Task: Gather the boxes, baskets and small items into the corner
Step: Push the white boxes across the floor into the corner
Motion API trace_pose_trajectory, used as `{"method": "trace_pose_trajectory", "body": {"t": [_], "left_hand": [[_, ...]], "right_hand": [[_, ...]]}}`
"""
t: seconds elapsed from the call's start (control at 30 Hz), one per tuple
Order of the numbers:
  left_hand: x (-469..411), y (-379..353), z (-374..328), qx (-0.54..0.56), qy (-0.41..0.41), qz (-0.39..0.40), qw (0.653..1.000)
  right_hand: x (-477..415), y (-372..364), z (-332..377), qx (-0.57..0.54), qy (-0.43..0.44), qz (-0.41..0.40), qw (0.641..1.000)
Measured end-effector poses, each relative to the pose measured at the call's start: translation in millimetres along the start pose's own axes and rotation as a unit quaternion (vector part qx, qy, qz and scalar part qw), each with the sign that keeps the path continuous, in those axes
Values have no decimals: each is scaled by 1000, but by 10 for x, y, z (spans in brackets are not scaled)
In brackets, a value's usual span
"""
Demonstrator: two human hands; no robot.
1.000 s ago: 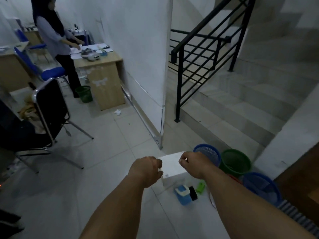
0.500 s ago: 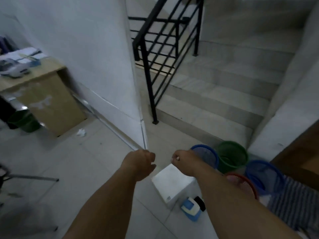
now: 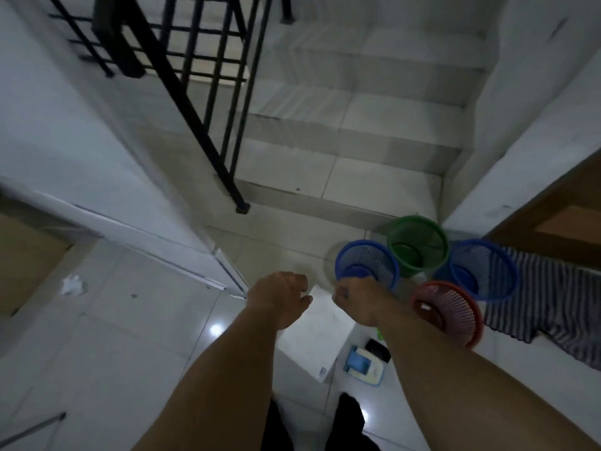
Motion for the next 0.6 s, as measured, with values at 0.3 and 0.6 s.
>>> {"method": "trace_pose_trajectory", "body": {"t": [0.3,0.6], "left_hand": [[-1260,-592,179,-32,-165,68,983],[-1922,-1931,518,-89,-235,88,964]], "right_hand": [[-652,-499,-249,-77,-157,-62,983],[-1517,-1707,-751,-98,-230,-24,968]]}}
Point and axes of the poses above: each hand's wrist, its own x-axis away from the middle knuckle, its own y-axis out of the back of the hand, z = x × y, the point moved 9 cm from there along -x, towards the middle knuckle, and after that the axes turned 4 degrees about x, right-handed, at the moved point
